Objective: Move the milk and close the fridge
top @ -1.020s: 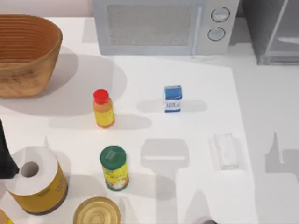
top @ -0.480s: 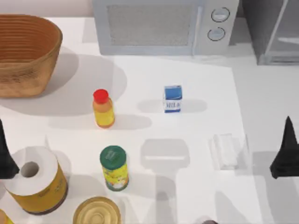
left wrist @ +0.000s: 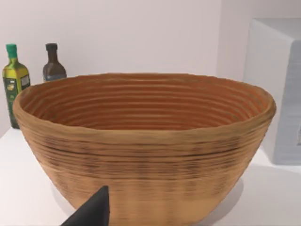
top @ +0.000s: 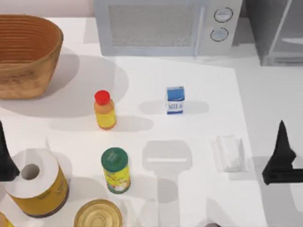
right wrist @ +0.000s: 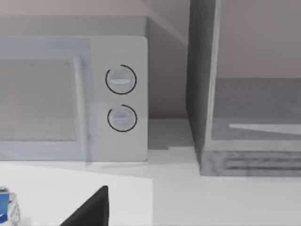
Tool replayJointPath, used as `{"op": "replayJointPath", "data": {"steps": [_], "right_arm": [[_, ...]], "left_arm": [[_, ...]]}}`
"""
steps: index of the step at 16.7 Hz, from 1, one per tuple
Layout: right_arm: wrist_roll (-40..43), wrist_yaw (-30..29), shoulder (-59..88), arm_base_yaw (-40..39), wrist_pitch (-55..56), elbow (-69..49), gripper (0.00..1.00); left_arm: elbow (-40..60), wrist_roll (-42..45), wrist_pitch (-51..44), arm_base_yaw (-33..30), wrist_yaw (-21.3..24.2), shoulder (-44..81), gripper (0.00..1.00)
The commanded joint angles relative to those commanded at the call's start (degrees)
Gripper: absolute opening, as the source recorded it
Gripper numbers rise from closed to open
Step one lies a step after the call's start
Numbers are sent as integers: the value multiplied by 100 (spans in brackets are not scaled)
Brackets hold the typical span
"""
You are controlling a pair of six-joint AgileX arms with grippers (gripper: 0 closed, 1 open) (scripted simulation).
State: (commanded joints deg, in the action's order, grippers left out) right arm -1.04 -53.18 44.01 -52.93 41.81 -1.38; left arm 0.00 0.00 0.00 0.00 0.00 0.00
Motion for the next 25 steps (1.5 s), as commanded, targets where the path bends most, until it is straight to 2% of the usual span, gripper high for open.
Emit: {"op": "replayJointPath", "data": {"steps": [4,7,11,19,25], "right_arm": [[-2,18,179,27,90,-107,100],[-38,64,910,60,443,-551,100],[-184,201,2716,136,1143,-1462,100],[-517,733,7385,410,2676,-3608,100],[-513,994,8801,530,3409,-4624,100]], "left_arm": [[0,0,0,0,0,0,100],[0,0,0,0,0,0,100],[0,0,0,0,0,0,100],[0,0,0,0,0,0,100],[0,0,0,0,0,0,100]]}}
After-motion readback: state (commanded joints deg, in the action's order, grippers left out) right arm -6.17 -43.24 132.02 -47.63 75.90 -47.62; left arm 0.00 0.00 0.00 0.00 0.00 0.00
